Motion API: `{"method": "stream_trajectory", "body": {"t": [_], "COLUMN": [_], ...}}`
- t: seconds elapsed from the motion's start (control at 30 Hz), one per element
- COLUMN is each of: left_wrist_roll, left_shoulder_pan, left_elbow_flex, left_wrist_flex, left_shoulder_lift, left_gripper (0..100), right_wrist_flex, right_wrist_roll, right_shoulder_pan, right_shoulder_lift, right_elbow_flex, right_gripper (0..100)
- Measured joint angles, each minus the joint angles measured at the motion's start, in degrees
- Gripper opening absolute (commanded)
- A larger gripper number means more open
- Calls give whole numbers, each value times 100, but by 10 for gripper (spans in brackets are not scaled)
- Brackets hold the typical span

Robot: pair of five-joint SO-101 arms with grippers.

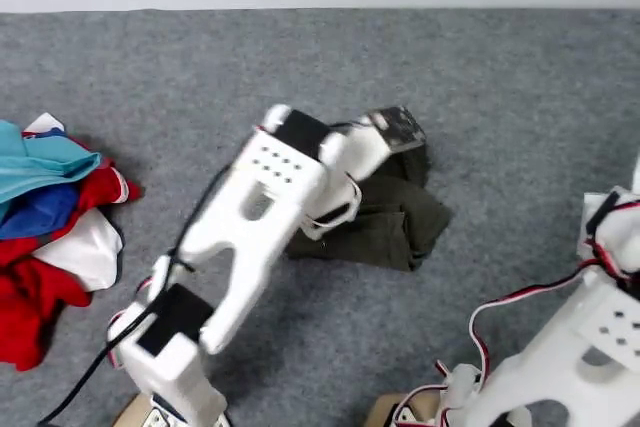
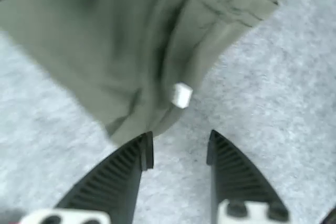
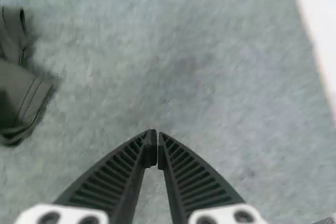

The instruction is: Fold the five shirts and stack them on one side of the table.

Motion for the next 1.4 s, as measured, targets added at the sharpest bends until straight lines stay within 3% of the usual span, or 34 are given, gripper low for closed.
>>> {"method": "stream_trajectory", "body": {"t": [0.1,0.27,0.43,0.6,0.83,1.07,1.4], "left_wrist_roll": [114,404,519,519,387,70,18], "left_shoulder_pan": [-475,-1284,-2233,-3376,-4659,-5187,-5240], "left_elbow_flex": [0,0,0,0,0,141,1037], "left_wrist_flex": [0,9,26,35,44,44,-220], "left_shoulder_lift": [-554,-1415,-2057,-2567,-2857,-2857,-2857], "left_gripper": [3,6,6,6,6,6,6], "right_wrist_flex": [0,-308,-1275,-1987,-2804,-3033,-3042], "right_wrist_roll": [-62,-1073,-2004,-3068,-3640,-3684,-3684], "right_shoulder_pan": [-202,-1046,-2189,-2910,-3270,-3279,-3692], "right_shoulder_lift": [0,0,176,1196,2901,4387,5855], "right_elbow_flex": [774,1969,2708,2769,2295,1380,527], "right_gripper": [15,17,116,147,151,151,151]}}
